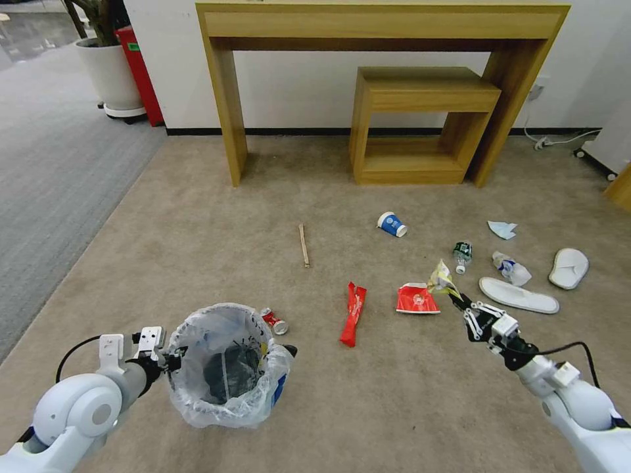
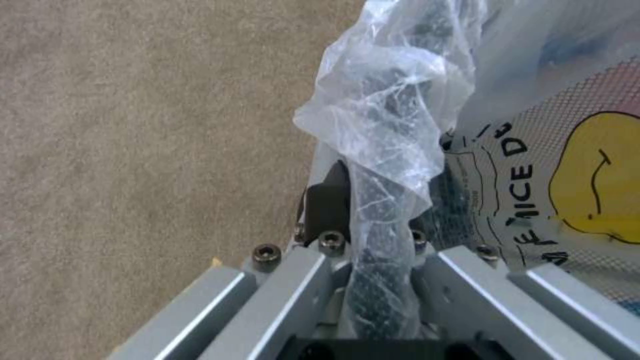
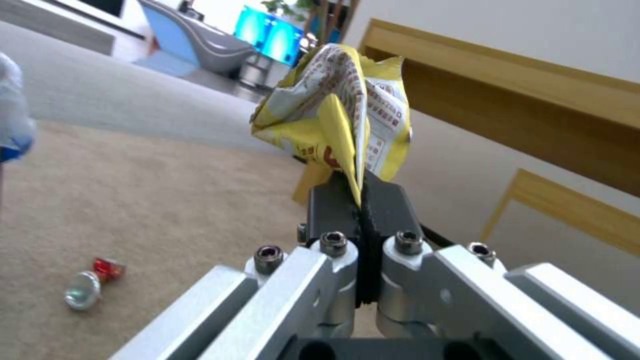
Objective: Pick up the trash bin and place the garbage on the floor into it.
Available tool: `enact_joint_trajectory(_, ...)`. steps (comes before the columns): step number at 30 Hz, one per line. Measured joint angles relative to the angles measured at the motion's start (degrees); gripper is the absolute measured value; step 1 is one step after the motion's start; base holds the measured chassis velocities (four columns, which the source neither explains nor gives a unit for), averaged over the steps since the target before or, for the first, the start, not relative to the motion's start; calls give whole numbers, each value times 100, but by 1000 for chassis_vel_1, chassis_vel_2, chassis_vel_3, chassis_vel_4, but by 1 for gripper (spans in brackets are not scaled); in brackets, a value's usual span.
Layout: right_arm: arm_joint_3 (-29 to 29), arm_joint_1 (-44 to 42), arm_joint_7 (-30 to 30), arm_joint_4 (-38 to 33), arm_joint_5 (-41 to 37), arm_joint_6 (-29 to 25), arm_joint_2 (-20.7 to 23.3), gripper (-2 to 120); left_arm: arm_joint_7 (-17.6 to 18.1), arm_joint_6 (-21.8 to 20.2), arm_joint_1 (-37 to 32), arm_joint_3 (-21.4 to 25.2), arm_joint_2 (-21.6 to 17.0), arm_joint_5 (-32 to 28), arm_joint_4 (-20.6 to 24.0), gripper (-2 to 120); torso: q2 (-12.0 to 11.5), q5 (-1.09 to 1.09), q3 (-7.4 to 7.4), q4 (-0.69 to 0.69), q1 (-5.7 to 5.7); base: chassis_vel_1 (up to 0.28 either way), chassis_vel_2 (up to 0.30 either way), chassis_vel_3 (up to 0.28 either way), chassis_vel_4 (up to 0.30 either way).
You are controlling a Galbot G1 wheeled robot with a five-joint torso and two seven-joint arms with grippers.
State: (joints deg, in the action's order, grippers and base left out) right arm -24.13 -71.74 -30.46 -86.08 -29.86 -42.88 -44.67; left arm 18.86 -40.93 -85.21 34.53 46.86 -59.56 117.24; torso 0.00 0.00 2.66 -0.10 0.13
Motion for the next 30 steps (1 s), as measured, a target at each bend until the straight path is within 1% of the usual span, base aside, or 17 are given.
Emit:
enact_joint_trajectory(3, 358, 226, 95, -131, -67, 40, 162, 0, 1, 0, 7, -25, 22, 23, -24, 0, 0, 0, 0, 1, 0, 0, 0, 0, 0)
enact_joint_trajectory(4, 358, 226, 95, -131, -67, 40, 162, 0, 1, 0, 7, -25, 22, 23, -24, 0, 0, 0, 0, 1, 0, 0, 0, 0, 0)
enact_joint_trajectory(7, 739, 478, 214, -286, -126, 82, 331, 0, 3, 0, 28, -64, 50, 36, -37, 0, 0, 0, 0, 0, 0, 0, 0, 0, 0)
enact_joint_trajectory(8, 739, 478, 214, -286, -126, 82, 331, 0, 3, 0, 28, -64, 50, 36, -37, 0, 0, 0, 0, 0, 0, 0, 0, 0, 0)
enact_joint_trajectory(10, 1092, 723, 371, -394, -178, 117, 438, 0, 3, 0, 59, -111, 91, 44, -54, 0, 0, 0, 0, 0, 0, 0, 0, 0, 0)
enact_joint_trajectory(12, 1173, 790, 405, -413, -183, 123, 451, 0, 4, 0, 68, -124, 104, 48, -59, 0, 0, 0, 0, 0, 0, 0, 0, 0, 0)
enact_joint_trajectory(14, 1518, 1078, 539, -472, -204, 151, 484, 0, 4, 2, 92, -166, 144, 70, -81, 0, 0, 0, 0, 0, 0, 0, 0, 0, 0)
enact_joint_trajectory(15, 1650, 1181, 589, -486, -215, 155, 491, 0, 4, 2, 101, -181, 156, 76, -85, 0, 0, -1, 0, 0, 0, 0, 0, 0, 0)
enact_joint_trajectory(16, 1650, 1181, 589, -486, -215, 155, 491, 0, 4, 2, 101, -181, 156, 76, -85, 0, 0, -1, 0, 0, 0, 0, 0, 0, 0)
enact_joint_trajectory(19, 2272, 1621, 759, -503, -247, 163, 509, 0, -3, 6, 151, -233, 203, 86, -119, 0, 0, -1, 0, 0, 0, 0, 0, 0, 0)
enact_joint_trajectory(20, 2272, 1621, 759, -503, -247, 163, 509, 0, -3, 6, 151, -233, 203, 86, -119, 0, 0, -1, 0, 0, 0, 0, 0, 0, 0)
enact_joint_trajectory(22, 2671, 1875, 847, -471, -247, 162, 502, 0, -9, 9, 169, -255, 227, 95, -134, 0, 0, -1, 0, 0, -1, 0, 0, 0, 0)
enact_joint_trajectory(23, 2671, 1875, 847, -471, -247, 162, 502, 0, -9, 9, 169, -255, 227, 95, -134, 0, 0, -1, 0, 0, -1, 0, 0, 0, 0)
enact_joint_trajectory(26, 3143, 2258, 953, -397, -249, 159, 396, 0, -16, 21, 182, -268, 247, 108, -159, 0, 0, 0, 0, 0, -1, 0, 0, 0, 0)
enact_joint_trajectory(27, 3143, 2258, 953, -397, -249, 159, 396, 0, -16, 21, 182, -268, 247, 108, -159, 0, 0, 0, 0, 0, -1, 0, 0, 0, 0)
enact_joint_trajectory(30, 3694, 2809, 1044, -391, -339, 175, 323, 0, -27, 38, 209, -285, 229, 117, -209, 0, 0, 0, 0, 1, -1, 0, 0, 0, 0)
